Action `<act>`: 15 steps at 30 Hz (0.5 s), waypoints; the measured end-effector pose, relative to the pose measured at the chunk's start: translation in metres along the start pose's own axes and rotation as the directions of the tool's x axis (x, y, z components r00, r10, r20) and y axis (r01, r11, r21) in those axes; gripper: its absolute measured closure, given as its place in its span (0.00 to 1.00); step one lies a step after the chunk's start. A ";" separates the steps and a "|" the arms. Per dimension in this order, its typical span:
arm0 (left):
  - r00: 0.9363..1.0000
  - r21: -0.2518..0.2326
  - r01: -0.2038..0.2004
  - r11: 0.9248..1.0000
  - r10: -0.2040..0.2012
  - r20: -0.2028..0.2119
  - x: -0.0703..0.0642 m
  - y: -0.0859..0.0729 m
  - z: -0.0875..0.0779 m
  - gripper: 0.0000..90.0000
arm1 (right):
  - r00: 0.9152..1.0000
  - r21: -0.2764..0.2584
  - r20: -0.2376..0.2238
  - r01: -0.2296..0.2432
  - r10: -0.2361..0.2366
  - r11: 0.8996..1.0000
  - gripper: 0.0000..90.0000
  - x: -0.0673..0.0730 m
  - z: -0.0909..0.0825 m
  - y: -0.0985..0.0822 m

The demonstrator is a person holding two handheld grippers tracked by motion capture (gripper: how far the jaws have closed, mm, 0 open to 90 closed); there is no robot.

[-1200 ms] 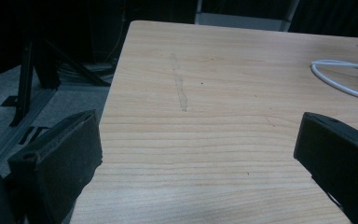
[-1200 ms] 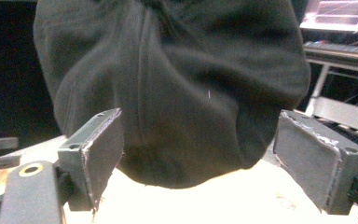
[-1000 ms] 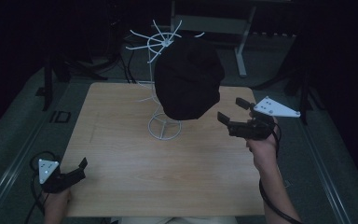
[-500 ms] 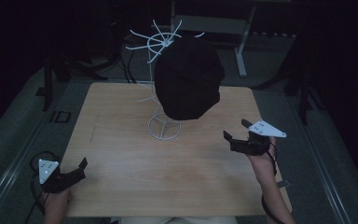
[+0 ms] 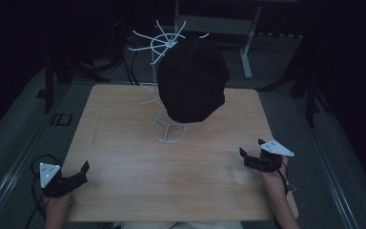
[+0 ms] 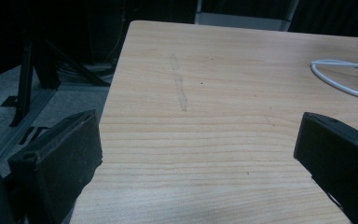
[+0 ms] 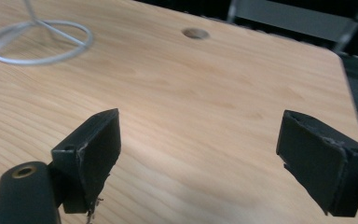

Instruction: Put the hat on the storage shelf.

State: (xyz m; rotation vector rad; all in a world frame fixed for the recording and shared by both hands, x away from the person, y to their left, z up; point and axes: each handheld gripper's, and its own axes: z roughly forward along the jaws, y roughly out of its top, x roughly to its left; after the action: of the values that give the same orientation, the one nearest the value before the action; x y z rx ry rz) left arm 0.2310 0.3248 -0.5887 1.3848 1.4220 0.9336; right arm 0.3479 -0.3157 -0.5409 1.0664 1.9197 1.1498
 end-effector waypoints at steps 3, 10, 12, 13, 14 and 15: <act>1.000 0.000 0.001 1.000 -0.001 0.000 0.000 0.000 0.000 0.02 | 1.000 0.024 0.024 -0.002 0.002 1.000 0.15 -0.005 -0.003 -0.012; 1.000 -0.001 0.002 1.000 -0.002 0.002 0.000 0.000 0.000 0.02 | 0.997 0.062 0.068 -0.044 0.039 0.997 0.15 -0.016 -0.013 -0.033; 1.000 0.000 0.001 1.000 -0.001 0.002 0.000 0.000 0.000 0.02 | 0.996 0.065 0.083 -0.051 0.046 0.997 0.15 -0.019 -0.017 -0.037; 1.000 0.000 0.001 1.000 -0.001 0.001 0.000 0.000 0.000 0.02 | 0.995 0.063 0.087 -0.050 0.045 0.997 0.15 -0.020 -0.019 -0.039; 1.000 0.000 0.001 1.000 -0.001 0.001 0.000 0.000 0.000 0.02 | 0.995 0.067 0.096 -0.046 0.039 0.997 0.15 -0.021 -0.021 -0.040; 1.000 0.000 0.001 1.000 -0.001 0.000 0.000 0.000 0.000 0.02 | 0.994 0.070 0.105 -0.044 0.036 0.997 0.15 -0.021 -0.023 -0.042</act>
State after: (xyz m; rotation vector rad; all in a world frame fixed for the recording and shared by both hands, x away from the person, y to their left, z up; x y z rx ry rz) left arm 0.2309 0.3249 -0.5887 1.3835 1.4223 0.9330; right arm 0.3259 -0.3550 -0.5673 1.1853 1.8781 1.0326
